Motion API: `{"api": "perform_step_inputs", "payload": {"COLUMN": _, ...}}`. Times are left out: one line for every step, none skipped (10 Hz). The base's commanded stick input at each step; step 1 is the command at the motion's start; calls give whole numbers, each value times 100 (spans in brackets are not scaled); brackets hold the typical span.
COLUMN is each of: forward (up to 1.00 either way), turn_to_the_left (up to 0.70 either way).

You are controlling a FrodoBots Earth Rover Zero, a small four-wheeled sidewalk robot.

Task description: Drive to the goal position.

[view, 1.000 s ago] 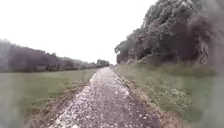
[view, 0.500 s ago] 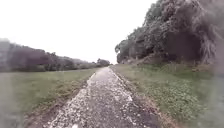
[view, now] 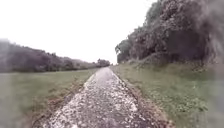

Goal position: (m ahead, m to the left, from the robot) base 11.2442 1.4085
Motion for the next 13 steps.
{"api": "perform_step_inputs", "payload": {"forward": 70, "turn_to_the_left": 35}}
{"api": "perform_step_inputs", "payload": {"forward": 70, "turn_to_the_left": 35}}
{"api": "perform_step_inputs", "payload": {"forward": 70, "turn_to_the_left": 35}}
{"api": "perform_step_inputs", "payload": {"forward": 70, "turn_to_the_left": 34}}
{"api": "perform_step_inputs", "payload": {"forward": 70, "turn_to_the_left": 0}}
{"api": "perform_step_inputs", "payload": {"forward": 70, "turn_to_the_left": 0}}
{"api": "perform_step_inputs", "payload": {"forward": 70, "turn_to_the_left": 0}}
{"api": "perform_step_inputs", "payload": {"forward": 70, "turn_to_the_left": 0}}
{"api": "perform_step_inputs", "payload": {"forward": 70, "turn_to_the_left": 0}}
{"api": "perform_step_inputs", "payload": {"forward": 70, "turn_to_the_left": 0}}
{"api": "perform_step_inputs", "payload": {"forward": 70, "turn_to_the_left": 0}}
{"api": "perform_step_inputs", "payload": {"forward": 70, "turn_to_the_left": 0}}
{"api": "perform_step_inputs", "payload": {"forward": 70, "turn_to_the_left": 0}}
